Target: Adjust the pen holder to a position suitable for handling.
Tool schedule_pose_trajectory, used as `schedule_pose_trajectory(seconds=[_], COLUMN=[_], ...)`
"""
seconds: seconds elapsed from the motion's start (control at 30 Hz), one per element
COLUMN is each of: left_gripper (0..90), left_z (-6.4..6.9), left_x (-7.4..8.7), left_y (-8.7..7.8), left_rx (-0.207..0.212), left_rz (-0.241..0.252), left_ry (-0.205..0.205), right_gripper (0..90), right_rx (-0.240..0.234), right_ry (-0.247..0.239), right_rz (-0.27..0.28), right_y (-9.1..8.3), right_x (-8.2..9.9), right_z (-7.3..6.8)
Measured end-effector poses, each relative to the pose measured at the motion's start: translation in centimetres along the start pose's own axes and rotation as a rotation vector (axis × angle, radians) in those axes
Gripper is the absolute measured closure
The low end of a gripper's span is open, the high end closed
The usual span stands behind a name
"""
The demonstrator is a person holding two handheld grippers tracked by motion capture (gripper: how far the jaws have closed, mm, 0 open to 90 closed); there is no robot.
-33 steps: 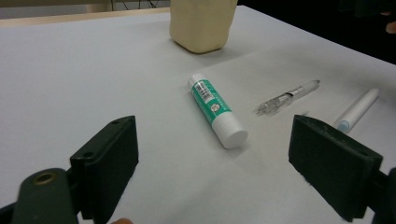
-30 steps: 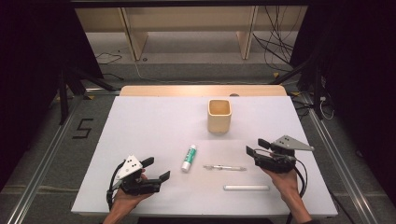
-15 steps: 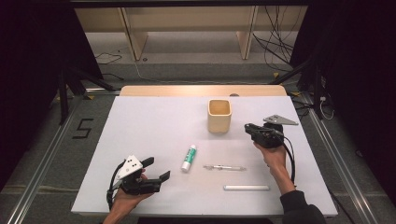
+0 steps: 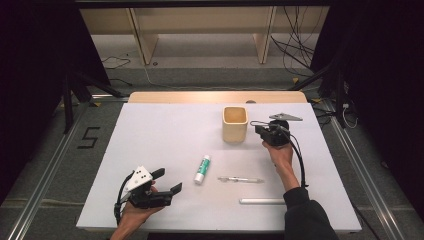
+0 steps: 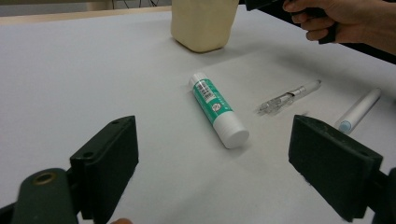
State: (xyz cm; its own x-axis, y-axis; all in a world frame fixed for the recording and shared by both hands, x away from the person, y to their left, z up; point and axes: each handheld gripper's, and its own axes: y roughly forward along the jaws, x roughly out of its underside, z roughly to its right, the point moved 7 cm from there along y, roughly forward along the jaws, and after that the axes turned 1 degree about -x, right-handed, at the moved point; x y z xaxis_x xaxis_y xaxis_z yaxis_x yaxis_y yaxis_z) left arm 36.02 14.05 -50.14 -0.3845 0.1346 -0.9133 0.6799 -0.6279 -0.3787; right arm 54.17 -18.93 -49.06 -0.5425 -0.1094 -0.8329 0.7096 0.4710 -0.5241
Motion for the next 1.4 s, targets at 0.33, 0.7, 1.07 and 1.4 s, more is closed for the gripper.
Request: schedule_pose_trajectory(seconds=[0.33, 0.7, 1.07, 1.4], left_gripper=[15.5, 15.5, 15.5, 15.4], left_z=[0.0, 0.0, 0.0, 0.0], left_x=[0.0, 0.0, 0.0, 0.0], left_y=[0.0, 0.0, 0.1, 0.1], left_rx=[0.0, -0.001, -0.001, -0.001], left_rz=[-0.005, -0.006, -0.007, -0.008], left_ry=[0.006, 0.009, 0.007, 0.009], right_gripper=[90.0, 90.0, 90.0, 90.0], right_rx=[0.006, -0.006, 0.008, -0.016], right_ry=[-0.011, -0.009, 0.007, 0.036], right_rz=[-0.036, -0.068, -0.08, -0.074], right_y=[1.9, 3.6, 4.3, 4.9], right_x=[-0.4, -0.9, -1.2, -1.0], right_z=[-0.3, -0.5, -0.5, -1.5])
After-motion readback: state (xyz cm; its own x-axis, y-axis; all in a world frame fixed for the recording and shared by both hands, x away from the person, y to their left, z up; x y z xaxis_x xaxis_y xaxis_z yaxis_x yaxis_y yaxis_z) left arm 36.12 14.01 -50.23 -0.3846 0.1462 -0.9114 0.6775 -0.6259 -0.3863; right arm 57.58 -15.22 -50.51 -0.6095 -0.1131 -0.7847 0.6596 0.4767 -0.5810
